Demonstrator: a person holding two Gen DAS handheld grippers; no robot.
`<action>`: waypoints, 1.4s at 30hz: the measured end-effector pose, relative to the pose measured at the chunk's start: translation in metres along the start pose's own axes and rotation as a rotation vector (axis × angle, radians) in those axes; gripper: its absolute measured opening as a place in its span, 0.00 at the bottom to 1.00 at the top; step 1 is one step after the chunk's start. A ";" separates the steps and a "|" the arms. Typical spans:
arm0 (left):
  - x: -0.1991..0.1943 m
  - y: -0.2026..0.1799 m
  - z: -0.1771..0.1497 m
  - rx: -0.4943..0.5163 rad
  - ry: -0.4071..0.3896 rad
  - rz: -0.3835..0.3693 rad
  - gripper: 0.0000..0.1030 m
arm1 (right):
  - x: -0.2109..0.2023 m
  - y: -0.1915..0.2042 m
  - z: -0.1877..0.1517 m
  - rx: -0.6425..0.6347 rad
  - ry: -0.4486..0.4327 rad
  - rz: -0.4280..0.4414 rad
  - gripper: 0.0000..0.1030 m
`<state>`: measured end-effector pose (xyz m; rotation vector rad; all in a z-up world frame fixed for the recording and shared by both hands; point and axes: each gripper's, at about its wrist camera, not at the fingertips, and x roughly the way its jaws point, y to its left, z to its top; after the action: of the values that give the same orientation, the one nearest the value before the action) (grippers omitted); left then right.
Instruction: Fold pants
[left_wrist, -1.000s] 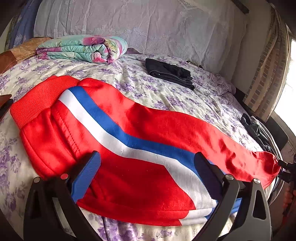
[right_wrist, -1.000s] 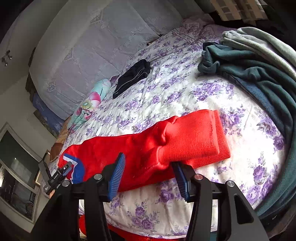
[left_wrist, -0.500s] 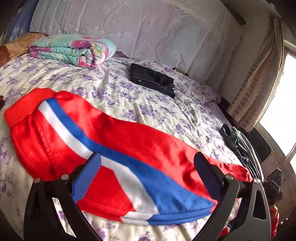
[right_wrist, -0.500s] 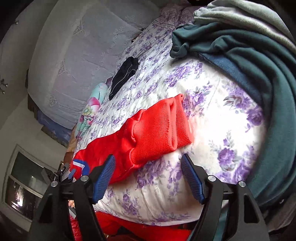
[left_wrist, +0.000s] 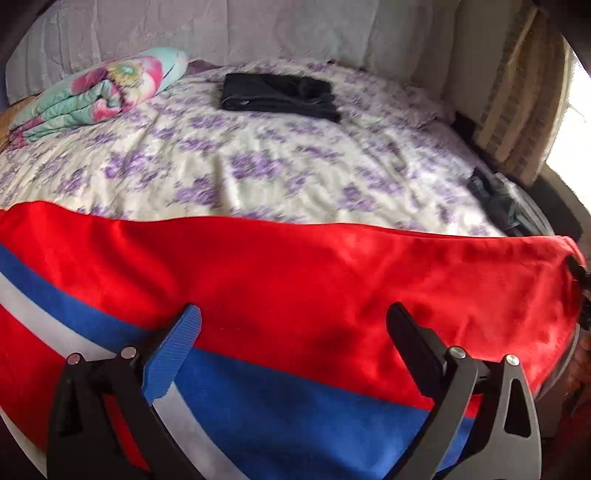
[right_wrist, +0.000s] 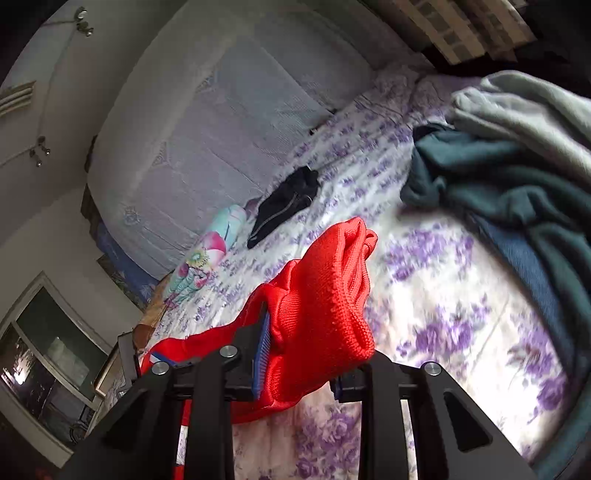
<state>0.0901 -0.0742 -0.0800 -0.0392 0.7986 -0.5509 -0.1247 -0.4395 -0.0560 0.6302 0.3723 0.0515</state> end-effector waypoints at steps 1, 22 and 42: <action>0.000 -0.007 0.001 0.018 -0.016 -0.012 0.95 | 0.001 -0.004 0.003 -0.017 0.006 -0.035 0.26; -0.031 0.068 -0.024 -0.130 -0.049 0.090 0.95 | 0.202 0.141 0.029 -0.439 0.321 0.078 0.32; -0.036 0.085 -0.024 -0.203 -0.102 0.038 0.95 | 0.260 0.211 -0.036 -0.486 0.714 0.377 0.26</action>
<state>0.0916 0.0202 -0.0931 -0.2363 0.7518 -0.4268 0.1184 -0.2066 -0.0437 0.1700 0.8921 0.7204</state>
